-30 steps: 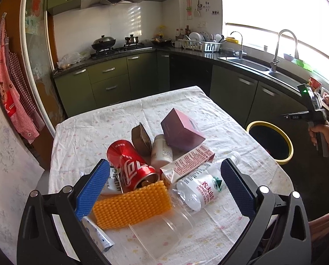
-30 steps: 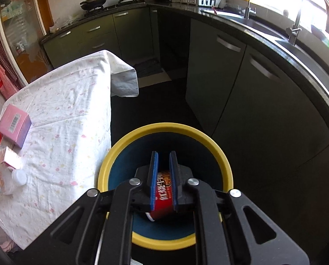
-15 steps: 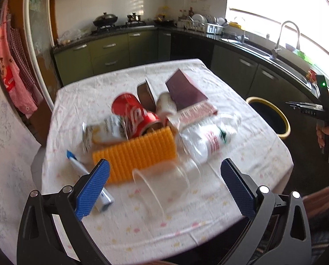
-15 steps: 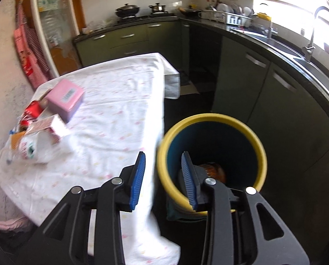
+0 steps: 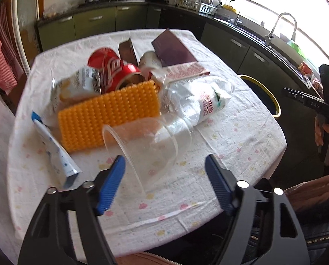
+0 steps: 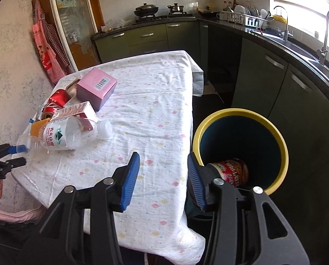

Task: Collect trash
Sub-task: 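Grasp the clear plastic cup with the left gripper and drop it in the bin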

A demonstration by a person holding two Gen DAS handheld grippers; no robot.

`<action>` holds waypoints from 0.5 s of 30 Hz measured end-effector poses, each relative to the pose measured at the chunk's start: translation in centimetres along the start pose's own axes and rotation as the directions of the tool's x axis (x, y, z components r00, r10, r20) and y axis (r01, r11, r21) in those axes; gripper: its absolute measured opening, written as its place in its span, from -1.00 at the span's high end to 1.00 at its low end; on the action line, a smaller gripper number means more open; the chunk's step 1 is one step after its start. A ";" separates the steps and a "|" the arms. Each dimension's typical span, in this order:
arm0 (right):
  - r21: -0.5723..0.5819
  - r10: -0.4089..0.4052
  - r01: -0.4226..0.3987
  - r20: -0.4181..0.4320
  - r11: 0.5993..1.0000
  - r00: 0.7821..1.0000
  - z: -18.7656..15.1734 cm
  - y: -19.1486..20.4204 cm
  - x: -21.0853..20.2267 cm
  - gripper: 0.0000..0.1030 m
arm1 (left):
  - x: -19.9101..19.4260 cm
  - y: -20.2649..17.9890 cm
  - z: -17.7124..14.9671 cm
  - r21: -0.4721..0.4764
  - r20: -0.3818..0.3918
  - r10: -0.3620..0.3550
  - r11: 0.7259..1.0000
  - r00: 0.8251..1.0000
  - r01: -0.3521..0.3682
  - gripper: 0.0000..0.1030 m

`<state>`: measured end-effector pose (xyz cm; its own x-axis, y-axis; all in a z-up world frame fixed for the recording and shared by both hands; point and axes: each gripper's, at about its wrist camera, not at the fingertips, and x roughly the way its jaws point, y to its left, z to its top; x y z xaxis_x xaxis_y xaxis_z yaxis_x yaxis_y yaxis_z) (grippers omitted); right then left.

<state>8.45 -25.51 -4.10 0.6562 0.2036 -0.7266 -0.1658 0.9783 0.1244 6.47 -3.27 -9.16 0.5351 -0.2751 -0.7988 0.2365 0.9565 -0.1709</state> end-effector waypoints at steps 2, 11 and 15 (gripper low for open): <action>0.007 0.007 -0.007 0.002 1.000 1.000 -0.1 0.0 0.0 0.16 | 0.7 0.4 -0.1 -0.026 -0.006 -0.039 0.999 0.999 0.038 0.12; 0.043 0.020 -0.021 0.018 0.999 1.000 -0.3 -1.0 -0.3 0.16 | -1.9 -1.5 0.4 0.049 0.067 -0.127 0.991 0.990 0.124 0.90; 0.065 0.006 -0.010 0.052 0.998 0.999 -0.3 -1.9 -1.2 0.16 | -4.4 -5.0 2.3 0.169 0.091 -0.153 0.976 0.984 0.136 0.90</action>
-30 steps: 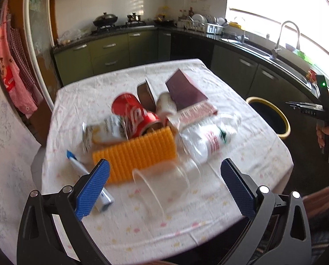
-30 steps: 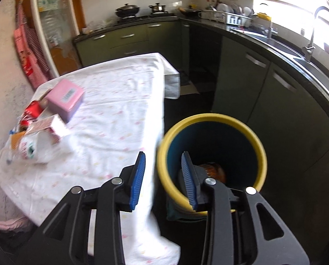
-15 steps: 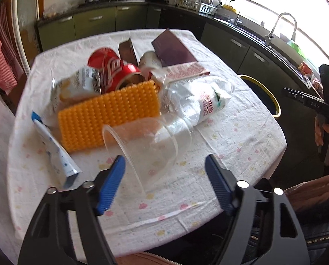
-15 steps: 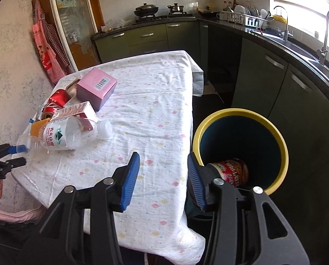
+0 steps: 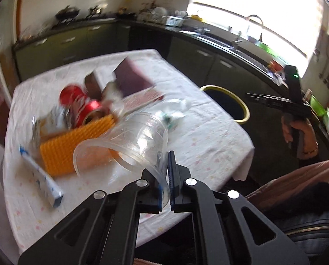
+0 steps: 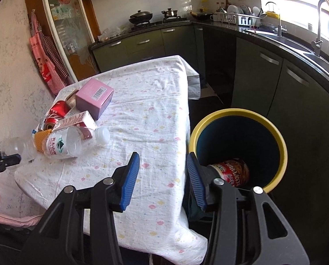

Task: Collect trash
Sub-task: 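Grasp the clear plastic cup with the left gripper and drop it in the bin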

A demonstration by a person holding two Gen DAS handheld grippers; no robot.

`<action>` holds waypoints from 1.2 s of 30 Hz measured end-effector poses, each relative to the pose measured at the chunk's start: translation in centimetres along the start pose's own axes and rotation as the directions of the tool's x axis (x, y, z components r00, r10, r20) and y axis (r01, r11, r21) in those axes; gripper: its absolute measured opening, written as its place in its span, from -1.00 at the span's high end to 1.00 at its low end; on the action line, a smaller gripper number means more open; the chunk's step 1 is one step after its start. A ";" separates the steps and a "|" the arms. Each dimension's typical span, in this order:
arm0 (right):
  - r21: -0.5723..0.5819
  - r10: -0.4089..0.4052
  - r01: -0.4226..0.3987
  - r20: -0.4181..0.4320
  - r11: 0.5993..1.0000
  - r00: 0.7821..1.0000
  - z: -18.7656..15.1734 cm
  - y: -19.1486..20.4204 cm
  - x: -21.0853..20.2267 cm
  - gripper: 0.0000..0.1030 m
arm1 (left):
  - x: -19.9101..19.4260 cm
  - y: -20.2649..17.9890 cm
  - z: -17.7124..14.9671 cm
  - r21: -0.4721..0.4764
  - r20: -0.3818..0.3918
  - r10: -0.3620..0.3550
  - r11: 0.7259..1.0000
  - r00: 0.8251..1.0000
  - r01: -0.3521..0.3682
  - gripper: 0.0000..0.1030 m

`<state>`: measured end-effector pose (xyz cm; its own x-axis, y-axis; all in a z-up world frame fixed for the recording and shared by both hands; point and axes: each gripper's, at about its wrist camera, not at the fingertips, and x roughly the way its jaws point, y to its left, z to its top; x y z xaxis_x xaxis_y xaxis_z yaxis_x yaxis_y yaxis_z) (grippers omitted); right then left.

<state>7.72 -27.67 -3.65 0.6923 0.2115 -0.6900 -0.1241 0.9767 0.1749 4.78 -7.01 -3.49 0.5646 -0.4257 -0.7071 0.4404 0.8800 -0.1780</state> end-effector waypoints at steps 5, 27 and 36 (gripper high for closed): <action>0.058 -0.083 0.080 0.061 0.995 0.995 -0.3 -2.9 -2.0 0.16 | 1.8 -6.1 5.8 0.180 0.002 -0.094 0.979 0.996 0.092 0.89; 0.271 -0.183 0.156 0.079 0.950 0.980 -4.2 -14.1 -4.0 0.11 | 29.6 -23.3 20.3 0.314 -0.186 -0.190 0.918 0.964 0.241 0.32; 0.274 -0.184 0.155 0.086 0.949 0.979 -3.9 -13.6 -3.9 0.06 | 22.8 -20.5 21.4 0.276 -0.010 -0.182 0.945 0.983 0.178 -0.35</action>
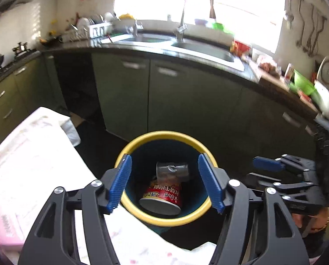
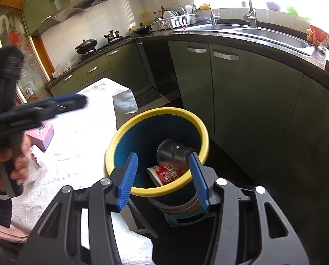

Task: Collect trash
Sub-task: 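Grasp the clear plastic cup with the left gripper and drop it in the bin, then grasp the pink box with the right gripper and lift it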

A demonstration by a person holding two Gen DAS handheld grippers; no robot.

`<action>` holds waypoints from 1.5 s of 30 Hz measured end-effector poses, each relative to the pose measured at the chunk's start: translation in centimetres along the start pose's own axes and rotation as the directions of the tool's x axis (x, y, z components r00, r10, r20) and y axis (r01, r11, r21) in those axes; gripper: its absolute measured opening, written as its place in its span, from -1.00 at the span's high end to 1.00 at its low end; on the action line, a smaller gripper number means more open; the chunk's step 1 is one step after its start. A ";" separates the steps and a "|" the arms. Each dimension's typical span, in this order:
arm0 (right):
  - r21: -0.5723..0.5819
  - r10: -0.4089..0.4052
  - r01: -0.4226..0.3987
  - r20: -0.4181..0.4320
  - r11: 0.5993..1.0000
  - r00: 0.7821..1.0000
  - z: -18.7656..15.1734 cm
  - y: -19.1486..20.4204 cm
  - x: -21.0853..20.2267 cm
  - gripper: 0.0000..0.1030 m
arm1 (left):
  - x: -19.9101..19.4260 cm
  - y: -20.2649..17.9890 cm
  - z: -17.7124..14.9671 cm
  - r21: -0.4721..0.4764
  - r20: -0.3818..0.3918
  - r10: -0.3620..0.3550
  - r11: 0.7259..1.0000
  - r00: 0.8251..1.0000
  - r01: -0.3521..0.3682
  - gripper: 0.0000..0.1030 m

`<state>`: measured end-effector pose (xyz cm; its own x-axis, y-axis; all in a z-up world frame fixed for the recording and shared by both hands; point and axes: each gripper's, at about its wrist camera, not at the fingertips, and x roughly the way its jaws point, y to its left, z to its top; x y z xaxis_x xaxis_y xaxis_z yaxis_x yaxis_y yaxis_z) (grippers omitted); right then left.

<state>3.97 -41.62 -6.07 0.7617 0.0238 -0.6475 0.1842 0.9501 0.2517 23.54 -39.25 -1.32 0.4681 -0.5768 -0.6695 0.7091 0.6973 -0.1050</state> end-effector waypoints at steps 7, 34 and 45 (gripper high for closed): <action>-0.059 0.051 -0.052 -0.021 0.997 0.998 0.4 4.2 1.0 0.00 | -12.9 3.2 -5.5 -0.070 0.175 0.091 0.994 0.980 -0.080 -0.74; -0.009 0.380 -0.400 -0.299 0.916 0.875 5.0 33.0 14.6 -0.80 | -31.1 17.9 -23.9 -0.354 0.165 0.555 0.805 0.816 -0.476 -0.91; 0.058 0.280 -0.279 -0.359 0.959 0.890 4.0 35.0 19.3 -0.80 | -32.2 22.0 -27.3 -0.412 0.161 0.529 0.803 0.833 -0.430 -0.91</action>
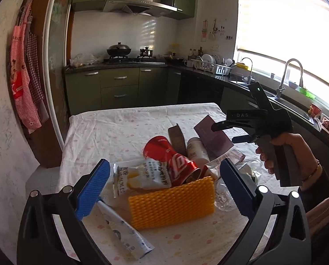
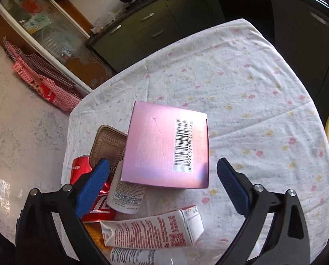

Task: Collect trash
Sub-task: 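Grasp the pink box with the right gripper and lift it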

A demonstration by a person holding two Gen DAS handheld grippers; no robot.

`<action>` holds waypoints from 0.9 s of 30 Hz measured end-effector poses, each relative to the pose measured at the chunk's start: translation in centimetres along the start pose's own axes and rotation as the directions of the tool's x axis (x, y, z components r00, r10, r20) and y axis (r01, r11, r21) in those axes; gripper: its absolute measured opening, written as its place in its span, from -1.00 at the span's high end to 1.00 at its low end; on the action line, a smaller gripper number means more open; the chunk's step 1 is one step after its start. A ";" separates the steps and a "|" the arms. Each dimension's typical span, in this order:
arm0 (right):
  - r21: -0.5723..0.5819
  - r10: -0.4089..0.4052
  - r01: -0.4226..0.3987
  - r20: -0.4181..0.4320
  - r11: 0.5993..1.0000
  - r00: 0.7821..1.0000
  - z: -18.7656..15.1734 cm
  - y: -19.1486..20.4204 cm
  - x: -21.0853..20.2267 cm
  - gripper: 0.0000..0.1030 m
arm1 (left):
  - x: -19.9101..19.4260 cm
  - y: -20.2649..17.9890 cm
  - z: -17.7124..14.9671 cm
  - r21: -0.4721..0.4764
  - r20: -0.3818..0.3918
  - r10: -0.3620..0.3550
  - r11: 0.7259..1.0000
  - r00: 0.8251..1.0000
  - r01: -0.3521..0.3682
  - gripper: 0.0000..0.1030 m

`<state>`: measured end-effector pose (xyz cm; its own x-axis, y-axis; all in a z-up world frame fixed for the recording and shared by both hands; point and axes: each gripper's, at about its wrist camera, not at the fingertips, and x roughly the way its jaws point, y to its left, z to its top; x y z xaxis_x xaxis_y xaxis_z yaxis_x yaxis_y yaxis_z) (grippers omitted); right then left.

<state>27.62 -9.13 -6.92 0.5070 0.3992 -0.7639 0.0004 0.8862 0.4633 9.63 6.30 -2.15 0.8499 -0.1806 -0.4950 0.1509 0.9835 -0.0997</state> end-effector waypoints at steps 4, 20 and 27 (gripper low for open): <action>0.005 -0.021 0.021 -0.017 1.000 1.000 -0.2 0.3 1.0 -0.80 | 0.1 1.4 -0.6 -0.029 -0.004 0.000 1.000 1.000 0.000 -0.91; -0.051 -0.090 0.095 0.107 0.994 0.990 -0.7 1.0 -1.5 -0.45 | 0.1 1.3 -1.4 -0.048 -0.013 0.004 0.999 1.000 -0.005 -0.91; -0.081 -0.094 0.111 0.192 0.991 0.977 -1.2 0.3 -5.5 -0.43 | -0.2 -1.2 -1.0 -0.019 -0.010 -0.008 1.000 1.000 0.008 -0.91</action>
<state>23.78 -10.83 -3.11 0.6604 0.2619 -0.7037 -0.0133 0.9411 0.3378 8.78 5.12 -2.75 0.8437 -0.1890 -0.5024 0.1484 0.9816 -0.1201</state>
